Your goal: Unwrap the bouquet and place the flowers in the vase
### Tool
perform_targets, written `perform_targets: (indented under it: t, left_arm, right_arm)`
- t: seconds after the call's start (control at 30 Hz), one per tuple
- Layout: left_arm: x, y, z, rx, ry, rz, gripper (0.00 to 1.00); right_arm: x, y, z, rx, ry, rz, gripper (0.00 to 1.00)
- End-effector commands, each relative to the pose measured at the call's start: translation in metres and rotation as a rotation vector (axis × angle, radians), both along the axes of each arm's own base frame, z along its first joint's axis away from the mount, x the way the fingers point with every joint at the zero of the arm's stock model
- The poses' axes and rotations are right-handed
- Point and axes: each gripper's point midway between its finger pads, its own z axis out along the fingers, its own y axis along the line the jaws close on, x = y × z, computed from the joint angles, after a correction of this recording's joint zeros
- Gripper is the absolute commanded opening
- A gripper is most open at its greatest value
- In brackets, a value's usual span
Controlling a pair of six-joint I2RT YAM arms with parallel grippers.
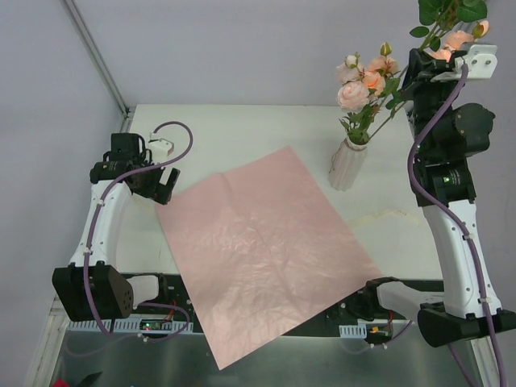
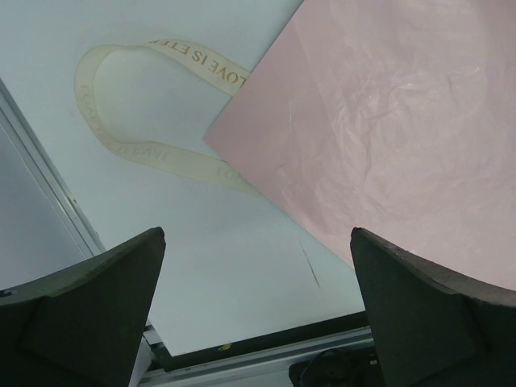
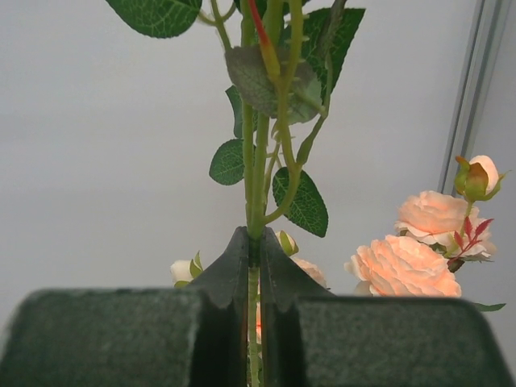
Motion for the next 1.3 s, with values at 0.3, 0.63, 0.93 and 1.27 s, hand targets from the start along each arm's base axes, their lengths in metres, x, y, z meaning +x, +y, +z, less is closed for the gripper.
perform_targets:
  t: [0.3, 0.63, 0.93, 1.27]
  left_arm:
    - [0.002, 0.001, 0.009, -0.007, -0.012, 0.006, 0.99]
    - [0.002, 0.000, 0.018, -0.014, -0.037, 0.005, 0.99]
    - [0.004, -0.005, 0.025, -0.042, -0.047, 0.002, 0.99]
    - [0.007, -0.015, 0.031, -0.103, -0.056, 0.008, 0.99]
  right_arm:
    - [0.026, 0.006, -0.025, 0.030, -0.001, 0.032, 0.01]
    - [0.033, 0.015, -0.105, 0.054, 0.304, 0.076, 0.73]
    - [-0.005, 0.024, -0.148, 0.126, 0.490, 0.127, 0.97]
    - [-0.034, 0.033, -0.206, 0.136, 0.697, 0.147, 0.97]
